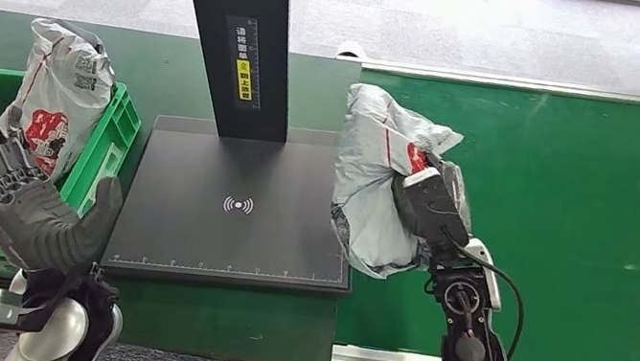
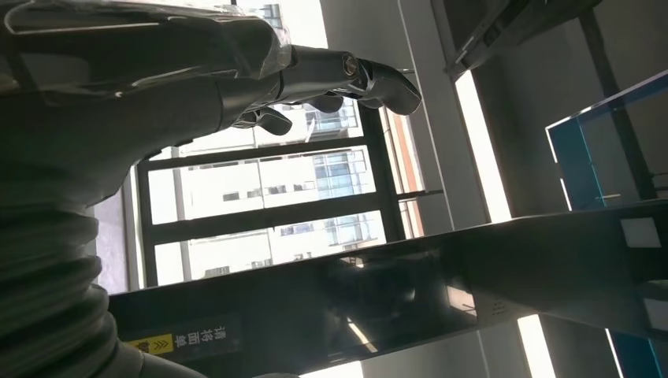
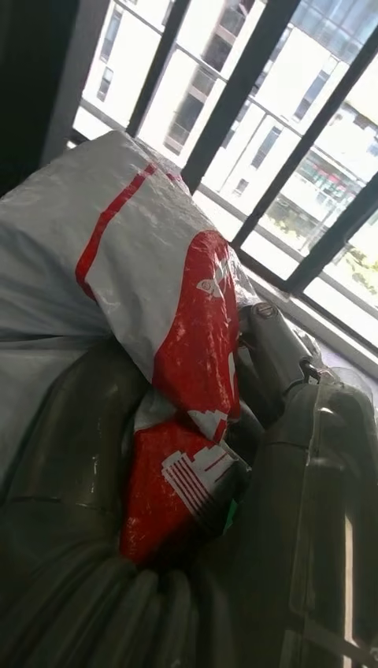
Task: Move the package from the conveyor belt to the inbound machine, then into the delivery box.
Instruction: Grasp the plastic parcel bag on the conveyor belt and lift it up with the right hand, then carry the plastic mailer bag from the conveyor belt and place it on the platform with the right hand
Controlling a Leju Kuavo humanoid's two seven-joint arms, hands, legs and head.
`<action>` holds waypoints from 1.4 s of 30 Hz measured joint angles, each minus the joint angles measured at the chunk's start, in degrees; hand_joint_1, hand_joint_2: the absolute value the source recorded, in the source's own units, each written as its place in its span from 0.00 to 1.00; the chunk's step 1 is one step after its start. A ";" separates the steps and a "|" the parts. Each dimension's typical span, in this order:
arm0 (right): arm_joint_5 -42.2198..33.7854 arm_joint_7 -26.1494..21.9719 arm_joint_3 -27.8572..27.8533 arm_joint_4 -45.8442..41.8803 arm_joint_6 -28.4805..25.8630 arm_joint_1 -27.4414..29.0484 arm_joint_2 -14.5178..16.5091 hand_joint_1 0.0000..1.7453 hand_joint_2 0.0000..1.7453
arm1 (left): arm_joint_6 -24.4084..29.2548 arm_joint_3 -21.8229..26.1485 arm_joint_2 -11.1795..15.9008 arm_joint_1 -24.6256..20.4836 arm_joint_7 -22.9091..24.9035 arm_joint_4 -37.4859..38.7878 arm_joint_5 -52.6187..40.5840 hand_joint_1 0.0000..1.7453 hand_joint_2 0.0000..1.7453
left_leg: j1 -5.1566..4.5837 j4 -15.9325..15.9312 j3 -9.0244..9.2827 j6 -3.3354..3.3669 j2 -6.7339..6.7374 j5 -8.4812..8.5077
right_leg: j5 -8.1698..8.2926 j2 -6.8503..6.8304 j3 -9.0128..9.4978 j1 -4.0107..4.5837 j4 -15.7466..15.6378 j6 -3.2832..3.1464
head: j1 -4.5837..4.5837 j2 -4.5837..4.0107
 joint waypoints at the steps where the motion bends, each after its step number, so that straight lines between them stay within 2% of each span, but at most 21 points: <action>1: -0.27 0.03 0.77 2.41 0.90 -1.51 1.14 1.00 1.00 | -0.11 0.01 -0.01 -0.69 0.02 0.36 -0.12 0.00 1.00 | 0.00 0.00 -0.01 0.00 0.02 0.00 | 0.01 0.02 -0.01 0.00 0.01 0.00 | 0.00 -0.01; 6: 0.19 0.23 6.04 14.17 3.81 -7.81 7.88 1.00 1.00 | -0.23 0.23 -0.55 -3.04 0.91 1.39 -1.66 0.00 1.00 | 0.01 0.00 -0.04 -0.01 0.09 0.00 | 0.02 0.10 -0.12 0.02 0.03 -0.02 | 0.00 0.00; 9: -0.14 0.49 9.64 18.69 3.89 -9.79 10.64 1.00 1.00 | -0.25 0.98 -0.76 -3.13 1.60 1.38 -2.20 0.00 1.00 | 0.05 0.00 -0.09 -0.01 0.05 -0.01 | -0.01 0.07 -0.16 0.06 0.03 -0.03 | 0.01 0.01; 13: -0.38 0.57 13.26 22.92 3.19 -11.33 12.28 1.00 1.00 | -0.75 2.06 -0.86 -3.12 1.67 1.41 -1.73 0.00 1.00 | 0.05 0.00 -0.13 -0.02 0.05 -0.01 | -0.02 0.06 -0.17 0.06 0.03 -0.03 | 0.01 0.00; 20: -0.63 -1.22 15.57 26.80 2.73 -12.55 12.50 1.00 1.00 | -1.28 2.76 -1.40 -3.12 0.80 1.95 -0.86 0.00 1.00 | 0.02 0.02 -0.13 -0.01 0.04 -0.01 | 0.01 0.06 -0.17 0.03 0.02 -0.02 | 0.02 0.00; 24: -0.77 -1.71 16.02 28.00 2.73 -12.73 12.50 0.01 1.00 | -1.28 2.77 -1.80 -3.12 0.68 2.14 -0.85 0.00 1.00 | 0.03 0.02 -0.12 -0.02 0.03 -0.01 | 0.01 0.07 -0.19 0.04 0.02 -0.02 | 0.01 0.01; 36: 0.03 -3.23 16.18 29.15 -1.84 -13.30 12.04 0.00 1.00 | -3.35 2.51 -2.34 -3.31 0.19 3.76 -0.45 0.00 1.00 | 0.03 0.04 -0.10 -0.02 0.04 -0.01 | 0.01 0.07 -0.21 0.04 0.01 -0.02 | 0.02 0.00; 39: 0.23 -5.25 16.05 27.74 -1.97 -13.28 10.95 0.00 1.00 | -5.19 1.41 -2.57 -4.33 0.39 5.57 -0.72 0.00 1.00 | 0.02 0.06 -0.09 -0.01 0.03 -0.01 | 0.02 0.06 -0.20 0.03 0.00 -0.02 | 0.01 0.00; 42: -0.89 -8.84 14.81 22.41 -2.73 -11.68 9.09 0.00 1.00 | -8.72 -0.68 -2.70 -5.56 3.25 8.62 -3.49 0.00 1.00 | 0.02 0.07 -0.07 -0.01 0.01 -0.01 | 0.02 0.03 -0.18 0.02 0.00 -0.02 | 0.02 0.00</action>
